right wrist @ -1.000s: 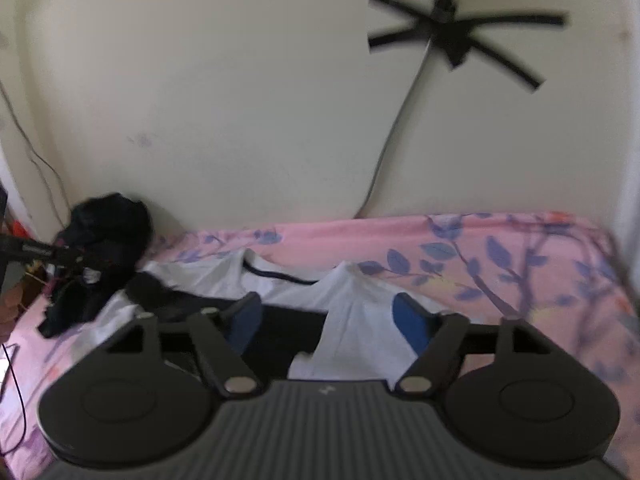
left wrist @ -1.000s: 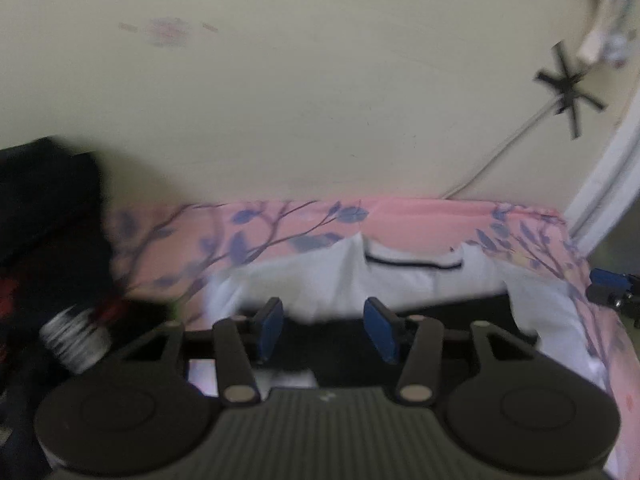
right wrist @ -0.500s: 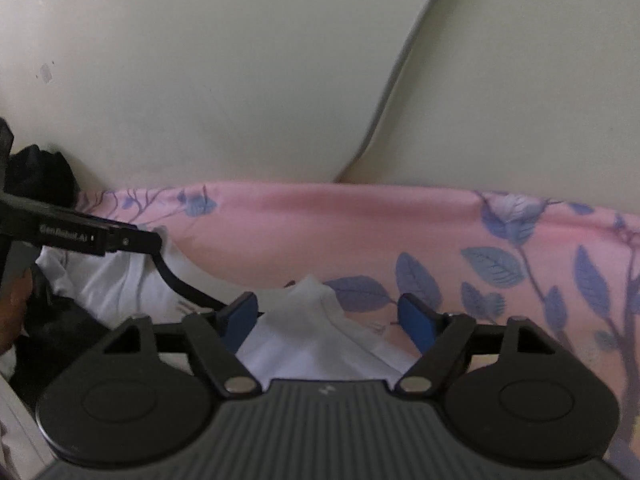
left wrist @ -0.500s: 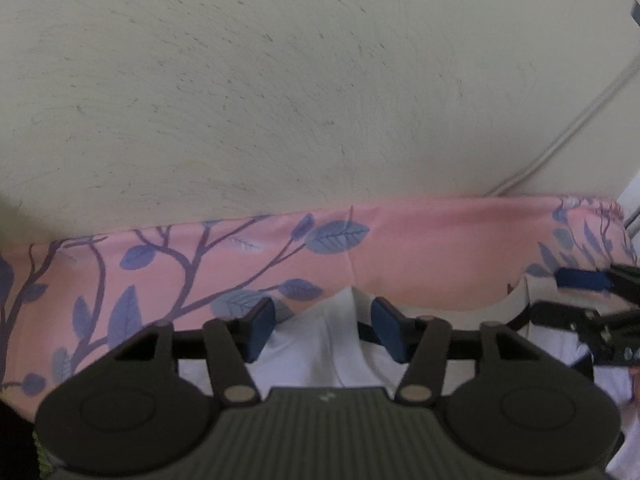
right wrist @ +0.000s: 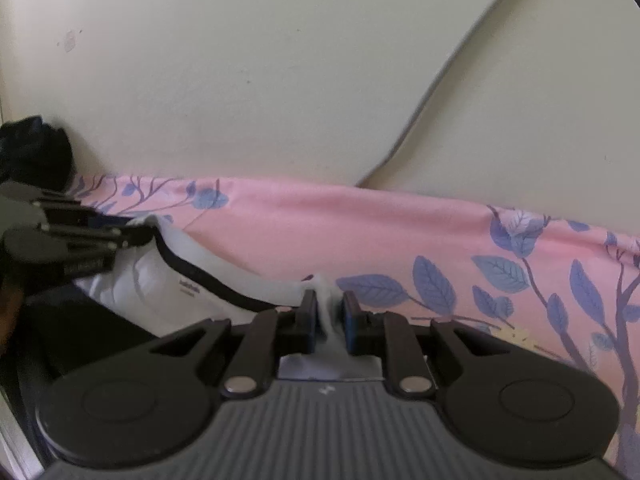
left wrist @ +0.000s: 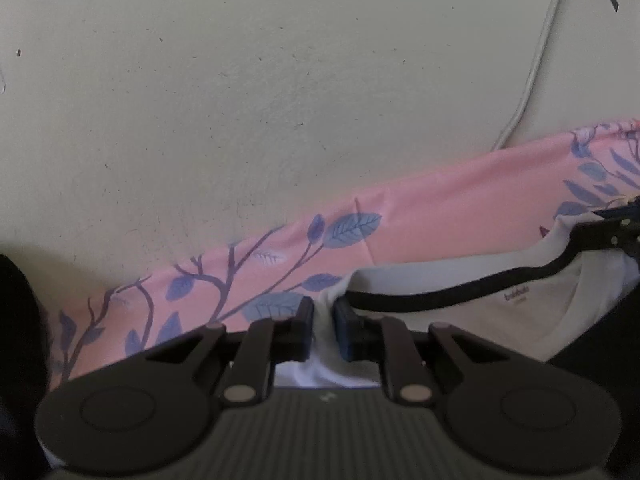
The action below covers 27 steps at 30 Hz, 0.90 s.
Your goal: Fold small clothes
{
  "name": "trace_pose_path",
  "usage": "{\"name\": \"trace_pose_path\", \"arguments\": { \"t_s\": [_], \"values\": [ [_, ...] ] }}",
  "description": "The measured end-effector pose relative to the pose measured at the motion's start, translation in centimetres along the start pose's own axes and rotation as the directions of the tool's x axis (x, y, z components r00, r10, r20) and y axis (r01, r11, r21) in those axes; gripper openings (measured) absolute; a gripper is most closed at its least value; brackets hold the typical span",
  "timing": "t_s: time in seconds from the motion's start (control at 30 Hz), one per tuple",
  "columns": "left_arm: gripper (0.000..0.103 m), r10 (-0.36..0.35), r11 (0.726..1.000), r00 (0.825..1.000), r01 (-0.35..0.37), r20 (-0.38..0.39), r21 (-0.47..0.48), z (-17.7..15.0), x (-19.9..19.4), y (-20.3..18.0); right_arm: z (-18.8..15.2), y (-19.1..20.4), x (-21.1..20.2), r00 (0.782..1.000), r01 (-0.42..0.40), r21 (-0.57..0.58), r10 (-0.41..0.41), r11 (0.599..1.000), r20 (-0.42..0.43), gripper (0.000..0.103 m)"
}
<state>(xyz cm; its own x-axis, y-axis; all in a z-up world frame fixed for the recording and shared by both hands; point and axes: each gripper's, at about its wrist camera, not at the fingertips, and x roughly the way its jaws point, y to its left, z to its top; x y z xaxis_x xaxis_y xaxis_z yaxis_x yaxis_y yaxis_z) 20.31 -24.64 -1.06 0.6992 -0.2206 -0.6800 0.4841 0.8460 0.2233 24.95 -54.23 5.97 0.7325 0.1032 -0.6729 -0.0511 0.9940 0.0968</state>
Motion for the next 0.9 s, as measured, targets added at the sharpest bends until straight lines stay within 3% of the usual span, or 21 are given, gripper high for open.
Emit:
{"name": "trace_pose_path", "arguments": {
  "t_s": [0.13, 0.9],
  "values": [
    [0.017, -0.012, 0.999, 1.000, 0.012, -0.004, -0.041, 0.12, 0.07, 0.82, 0.09, 0.69, -0.06, 1.000, 0.025, -0.033, -0.025, 0.999, 0.003, 0.009],
    [0.016, -0.001, 1.000, 1.000, 0.001, -0.004, -0.027, 0.18, 0.03, 0.44, 0.01, 0.64, -0.06, 1.000, 0.018, -0.014, -0.018, 1.000, 0.004, 0.009]
  ]
}}
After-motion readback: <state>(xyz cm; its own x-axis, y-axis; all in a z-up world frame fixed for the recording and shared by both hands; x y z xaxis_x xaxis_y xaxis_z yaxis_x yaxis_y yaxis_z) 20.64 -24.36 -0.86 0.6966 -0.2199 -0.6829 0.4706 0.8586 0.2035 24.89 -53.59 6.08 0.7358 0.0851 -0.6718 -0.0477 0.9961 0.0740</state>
